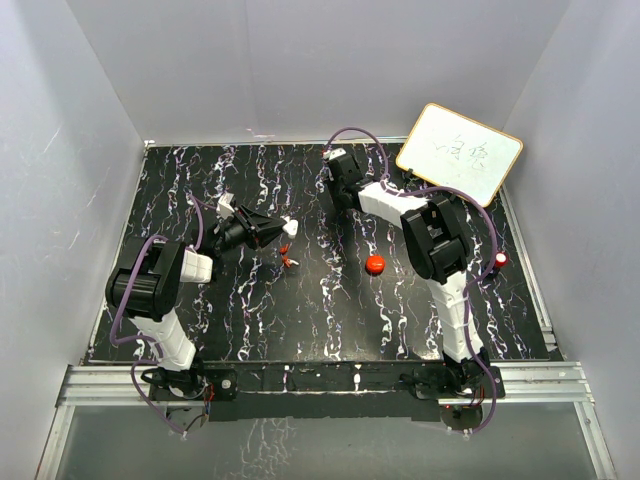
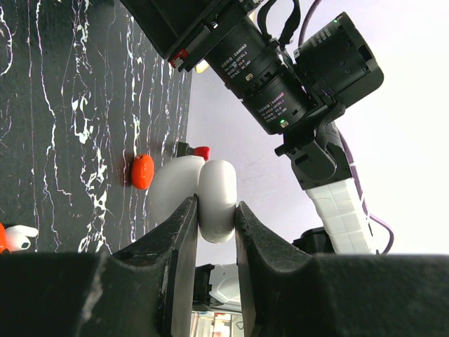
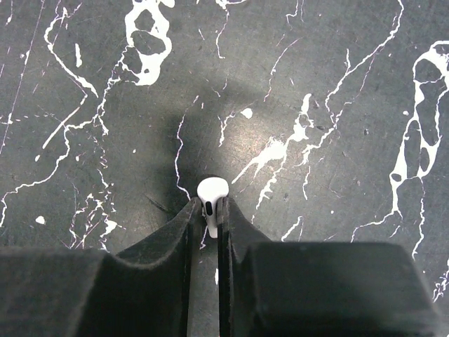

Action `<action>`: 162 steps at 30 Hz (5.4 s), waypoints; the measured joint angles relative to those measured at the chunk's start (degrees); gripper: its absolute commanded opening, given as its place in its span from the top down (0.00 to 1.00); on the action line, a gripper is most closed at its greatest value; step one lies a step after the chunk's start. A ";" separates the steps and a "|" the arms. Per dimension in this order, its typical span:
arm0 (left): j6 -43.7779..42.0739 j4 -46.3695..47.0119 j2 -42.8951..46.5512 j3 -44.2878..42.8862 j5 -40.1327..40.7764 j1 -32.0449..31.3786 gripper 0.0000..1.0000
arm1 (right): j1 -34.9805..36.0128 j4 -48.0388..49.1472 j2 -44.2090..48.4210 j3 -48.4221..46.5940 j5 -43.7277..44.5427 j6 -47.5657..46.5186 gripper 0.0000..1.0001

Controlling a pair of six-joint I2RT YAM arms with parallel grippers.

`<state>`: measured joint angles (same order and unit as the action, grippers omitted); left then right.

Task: Insert the wireless bluetooth earbuds into the charging case
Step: Pick up the earbud from the center of the board, then place the earbud in the charging case.

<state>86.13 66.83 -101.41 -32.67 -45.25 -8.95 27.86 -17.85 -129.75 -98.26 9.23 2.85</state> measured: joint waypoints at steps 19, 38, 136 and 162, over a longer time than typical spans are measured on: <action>1.70 1.38 -0.96 -4.09 -2.99 0.00 1.00 | -0.66 14.32 16.96 21.62 -6.25 0.70 0.94; 12.94 11.15 -9.75 -9.01 -9.44 0.00 1.00 | -4.79 64.98 35.93 54.45 -38.45 8.74 0.95; 14.29 11.17 -8.50 -9.81 -10.67 -5.81 1.00 | -2.36 102.57 19.56 55.25 -51.82 22.73 0.98; 14.64 11.26 -8.50 -9.88 -10.03 -5.81 1.00 | -2.32 102.66 19.82 56.81 -49.22 22.05 0.67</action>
<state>100.77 78.08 -109.91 -42.54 -55.29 -14.76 25.54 84.82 -109.93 -41.45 -39.99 24.91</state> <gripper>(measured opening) 0.231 0.314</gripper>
